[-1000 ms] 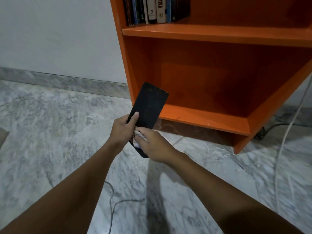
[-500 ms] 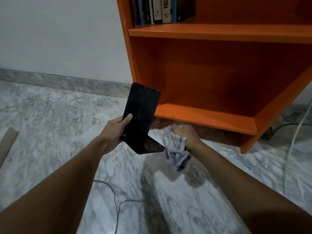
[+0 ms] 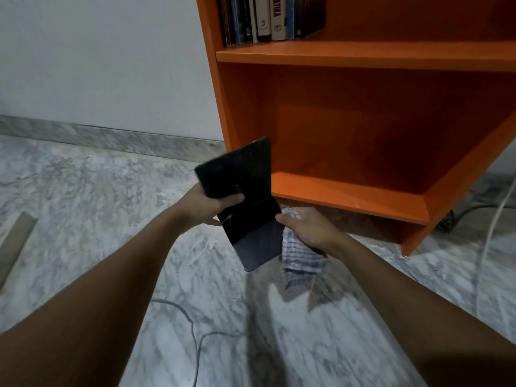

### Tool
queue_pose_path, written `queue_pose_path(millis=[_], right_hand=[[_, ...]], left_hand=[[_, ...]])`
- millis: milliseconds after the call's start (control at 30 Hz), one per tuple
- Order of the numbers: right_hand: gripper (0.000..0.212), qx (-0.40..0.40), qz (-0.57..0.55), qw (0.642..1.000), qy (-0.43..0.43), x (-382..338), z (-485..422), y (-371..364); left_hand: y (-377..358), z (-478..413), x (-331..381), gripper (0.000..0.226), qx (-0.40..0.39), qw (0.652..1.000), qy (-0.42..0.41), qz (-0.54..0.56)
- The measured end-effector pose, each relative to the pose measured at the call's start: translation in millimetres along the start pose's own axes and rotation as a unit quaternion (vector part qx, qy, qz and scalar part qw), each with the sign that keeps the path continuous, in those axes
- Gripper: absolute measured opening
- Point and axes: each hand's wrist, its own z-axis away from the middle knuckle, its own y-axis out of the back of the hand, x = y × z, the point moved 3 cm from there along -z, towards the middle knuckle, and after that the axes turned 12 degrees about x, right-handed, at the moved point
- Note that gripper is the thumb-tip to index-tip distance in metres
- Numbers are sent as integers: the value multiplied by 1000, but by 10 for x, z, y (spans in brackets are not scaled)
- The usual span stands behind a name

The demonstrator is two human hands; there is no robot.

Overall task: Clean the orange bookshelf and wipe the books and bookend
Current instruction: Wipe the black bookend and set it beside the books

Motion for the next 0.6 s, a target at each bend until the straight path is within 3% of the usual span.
queue_pose_path(millis=[67, 167, 233, 300, 367, 433, 467, 600], right_hand=[[43, 16, 83, 995, 55, 13, -42, 21], [27, 135, 253, 955, 82, 32, -25, 8], [20, 245, 281, 920, 117, -42, 43, 40], [19, 323, 262, 886, 206, -175, 98, 48], [22, 302, 260, 865, 305, -318, 131, -104], [18, 188, 253, 878, 361, -369, 195, -420], [17, 151, 268, 866, 393, -343, 228, -569], [21, 136, 333, 820, 444, -50, 162, -773]], left_hand=[[-36, 3, 46, 24, -35, 997, 0, -72], [-159, 33, 58, 13, -44, 995, -3, -91], [-225, 42, 11, 7, -9, 995, -31, -96], [-249, 45, -67, 12, 44, 994, -46, -89], [-278, 39, -132, 15, 74, 994, -41, -62], [-320, 37, -140, 17, 81, 996, -31, -26], [-339, 39, -129, 20, 81, 996, -37, -30], [-353, 59, -125, 26, 64, 991, -79, -82]])
